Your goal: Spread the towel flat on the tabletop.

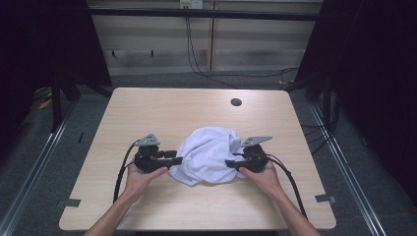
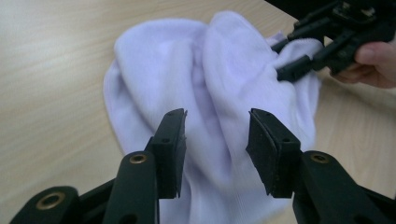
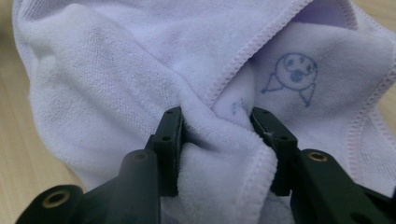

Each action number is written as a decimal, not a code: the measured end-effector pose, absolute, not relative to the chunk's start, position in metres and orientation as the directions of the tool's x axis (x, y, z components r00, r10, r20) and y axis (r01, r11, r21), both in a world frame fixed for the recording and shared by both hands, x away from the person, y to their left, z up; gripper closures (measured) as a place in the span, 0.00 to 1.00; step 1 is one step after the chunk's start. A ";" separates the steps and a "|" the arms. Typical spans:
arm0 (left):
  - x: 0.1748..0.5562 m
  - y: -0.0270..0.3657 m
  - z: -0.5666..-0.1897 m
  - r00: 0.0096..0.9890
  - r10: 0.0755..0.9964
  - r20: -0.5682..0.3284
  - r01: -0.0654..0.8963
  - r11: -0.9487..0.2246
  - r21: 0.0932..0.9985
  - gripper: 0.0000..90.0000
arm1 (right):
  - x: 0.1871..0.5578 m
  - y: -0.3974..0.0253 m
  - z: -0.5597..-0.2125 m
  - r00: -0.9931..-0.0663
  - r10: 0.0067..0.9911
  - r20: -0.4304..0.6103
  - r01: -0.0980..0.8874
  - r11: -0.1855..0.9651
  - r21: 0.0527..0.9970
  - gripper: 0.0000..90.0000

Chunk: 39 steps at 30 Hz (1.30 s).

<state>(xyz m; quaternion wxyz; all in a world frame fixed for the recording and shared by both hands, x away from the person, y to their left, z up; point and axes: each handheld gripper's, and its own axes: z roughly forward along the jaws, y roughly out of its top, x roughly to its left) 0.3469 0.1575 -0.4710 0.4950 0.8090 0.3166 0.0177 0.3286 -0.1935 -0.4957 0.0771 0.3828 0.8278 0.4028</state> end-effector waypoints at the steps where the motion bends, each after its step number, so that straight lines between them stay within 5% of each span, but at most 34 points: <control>1: 0.349 0.155 -0.473 0.797 0.529 -0.291 0.500 -0.309 0.809 0.61 | 0.327 -0.190 -0.496 -0.709 0.683 0.178 0.562 0.393 0.728 0.67; 6: 0.343 0.152 -0.484 0.816 0.501 -0.289 0.504 -0.372 0.779 0.57 | 0.314 -0.169 -0.495 -0.764 0.619 0.183 0.527 0.435 0.731 0.68; 9: 0.319 0.156 -0.490 0.859 0.441 -0.260 0.466 -0.463 0.754 0.87 | 0.298 -0.153 -0.494 -0.793 0.577 0.195 0.511 0.456 0.729 0.63; 14: 0.296 0.167 -0.486 0.874 0.405 -0.270 0.459 -0.499 0.735 0.92 | 0.282 -0.149 -0.490 -0.808 0.547 0.219 0.512 0.468 0.720 0.51; 17: 0.279 0.176 -0.481 0.878 0.393 -0.274 0.455 -0.501 0.736 0.90 | 0.271 -0.151 -0.481 -0.823 0.521 0.228 0.501 0.474 0.724 0.48; 19: 0.275 0.183 -0.475 0.877 0.394 -0.276 0.449 -0.466 0.762 0.85 | 0.266 -0.154 -0.471 -0.833 0.505 0.225 0.481 0.461 0.745 0.62; 24: 0.293 0.177 -0.461 0.873 0.409 -0.265 0.431 -0.394 0.812 0.82 | 0.283 -0.160 -0.459 -0.814 0.545 0.203 0.475 0.421 0.773 0.74; 28: 0.314 0.157 -0.460 0.867 0.400 -0.297 0.449 -0.371 0.813 0.77 | 0.310 -0.161 -0.459 -0.795 0.570 0.210 0.482 0.382 0.788 0.70; 33: 0.323 0.141 -0.477 0.855 0.431 -0.289 0.478 -0.439 0.761 0.70 | 0.325 -0.150 -0.483 -0.794 0.548 0.262 0.530 0.415 0.739 0.48; 39: 0.317 0.134 -0.488 0.867 0.389 -0.311 0.482 -0.499 0.720 0.68 | 0.316 -0.136 -0.492 -0.821 0.516 0.244 0.506 0.459 0.730 0.46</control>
